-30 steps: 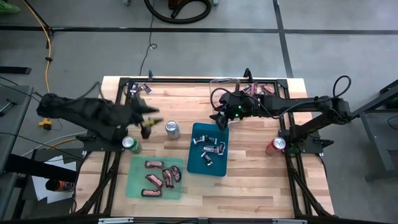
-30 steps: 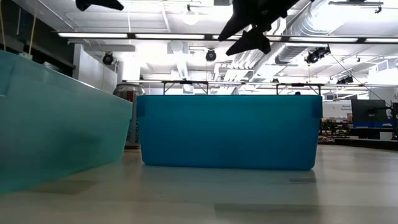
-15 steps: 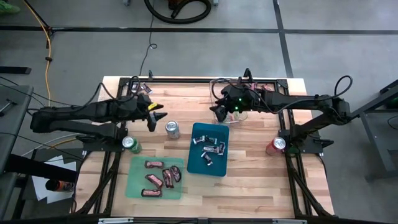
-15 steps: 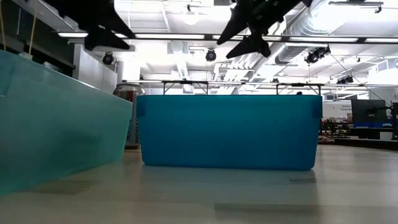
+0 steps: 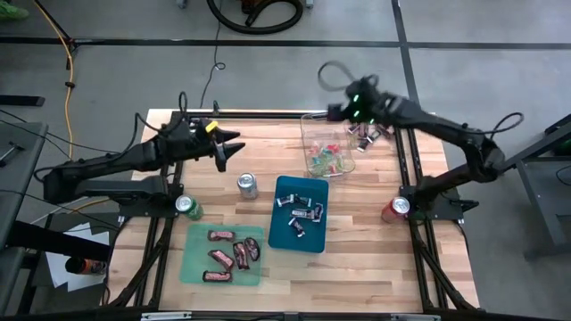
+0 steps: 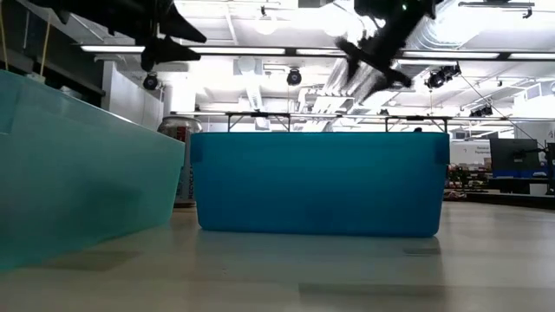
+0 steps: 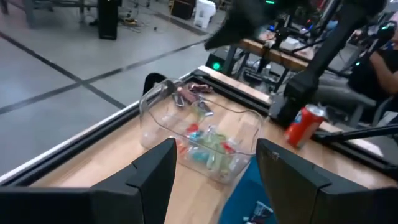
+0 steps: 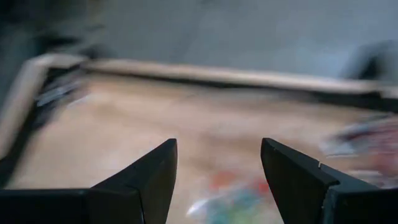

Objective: Sort candy
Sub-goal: Put the brown chocolate into the green bin

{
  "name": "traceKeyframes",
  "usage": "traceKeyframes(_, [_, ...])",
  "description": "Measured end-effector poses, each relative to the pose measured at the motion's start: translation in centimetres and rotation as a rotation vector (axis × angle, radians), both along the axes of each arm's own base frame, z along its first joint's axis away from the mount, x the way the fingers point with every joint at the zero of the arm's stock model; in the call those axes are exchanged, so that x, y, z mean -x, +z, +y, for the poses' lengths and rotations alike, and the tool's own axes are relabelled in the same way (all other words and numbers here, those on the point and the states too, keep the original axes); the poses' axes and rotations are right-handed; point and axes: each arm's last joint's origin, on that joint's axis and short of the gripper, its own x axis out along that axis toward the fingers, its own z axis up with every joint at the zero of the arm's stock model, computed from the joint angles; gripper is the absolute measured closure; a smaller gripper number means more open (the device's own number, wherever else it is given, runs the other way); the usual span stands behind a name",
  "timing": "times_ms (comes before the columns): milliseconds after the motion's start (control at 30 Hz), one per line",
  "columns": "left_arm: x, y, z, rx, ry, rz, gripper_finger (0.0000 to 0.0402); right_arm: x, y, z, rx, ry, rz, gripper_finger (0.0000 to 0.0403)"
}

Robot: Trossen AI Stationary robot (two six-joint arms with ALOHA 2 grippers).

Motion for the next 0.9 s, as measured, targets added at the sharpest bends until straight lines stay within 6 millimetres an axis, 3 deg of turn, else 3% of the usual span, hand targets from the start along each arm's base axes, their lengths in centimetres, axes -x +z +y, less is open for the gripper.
traceKeyframes(167, [0.1, 0.0, 0.4, 0.065, 0.026, -0.027, 0.0193, 5.1, -0.1, -5.2, -0.016, -0.252, 0.075, 0.0176])
traceKeyframes(333, [0.1, 0.0, 0.4, 0.117, 0.04, -0.051, 0.0193, 7.9, -3.6, -8.8, -0.161, -0.336, 0.134, 0.0176])
traceKeyframes(600, [0.1, 0.0, 0.4, 0.176, 0.06, -0.076, 0.0193, 6.7, -11.1, -12.1, -0.345, -0.266, 0.274, 0.0176])
traceKeyframes(900, [0.2, 0.0, 0.6, 0.226, 0.156, -0.11, 0.0193, 6.4, -15.9, -13.5, -0.4, -0.296, 0.44, 0.0192])
